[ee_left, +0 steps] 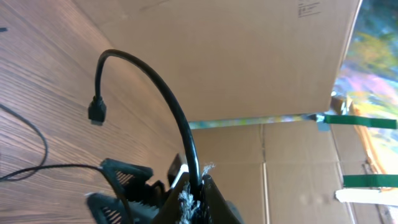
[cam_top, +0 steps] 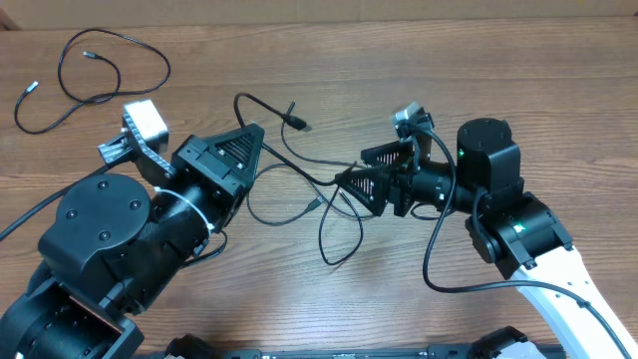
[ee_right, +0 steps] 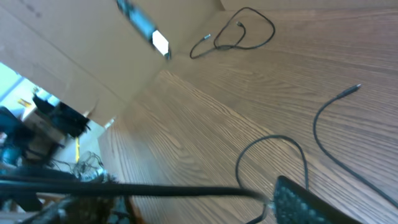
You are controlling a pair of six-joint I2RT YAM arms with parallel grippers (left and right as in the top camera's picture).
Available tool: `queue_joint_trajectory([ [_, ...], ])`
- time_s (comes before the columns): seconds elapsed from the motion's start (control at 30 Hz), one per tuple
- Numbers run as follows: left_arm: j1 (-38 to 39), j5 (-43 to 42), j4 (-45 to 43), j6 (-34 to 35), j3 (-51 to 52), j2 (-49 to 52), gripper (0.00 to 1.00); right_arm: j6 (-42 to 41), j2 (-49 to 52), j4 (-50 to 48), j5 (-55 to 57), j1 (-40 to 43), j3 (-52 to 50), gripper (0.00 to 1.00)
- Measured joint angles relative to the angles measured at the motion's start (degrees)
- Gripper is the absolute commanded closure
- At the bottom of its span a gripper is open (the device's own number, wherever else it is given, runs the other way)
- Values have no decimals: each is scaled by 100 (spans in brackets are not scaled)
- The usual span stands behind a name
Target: Untangle cables
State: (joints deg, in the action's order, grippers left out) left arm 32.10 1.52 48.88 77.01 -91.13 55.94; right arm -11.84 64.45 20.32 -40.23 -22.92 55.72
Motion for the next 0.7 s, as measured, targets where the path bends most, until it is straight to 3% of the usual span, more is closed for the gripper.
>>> queue_joint_trajectory([
  [0.17,0,-66,-166,153,-44,0,96,455,42,92,240,-87,0,18],
  [0.33,0,-234,-238,284,-122,0,96,627,271,-160,754,-356,-2,27],
  [0.37,0,-269,-240,306,-122,0,95,645,317,-297,802,-396,-4,31],
  [0.5,0,-350,-221,378,-127,4,96,688,422,-844,962,-625,-4,91],
  [0.53,0,-350,-216,389,-127,4,96,664,422,-933,973,-669,-2,96],
  [0.7,0,-79,55,380,-131,4,95,190,420,-970,1025,-750,-2,96],
])
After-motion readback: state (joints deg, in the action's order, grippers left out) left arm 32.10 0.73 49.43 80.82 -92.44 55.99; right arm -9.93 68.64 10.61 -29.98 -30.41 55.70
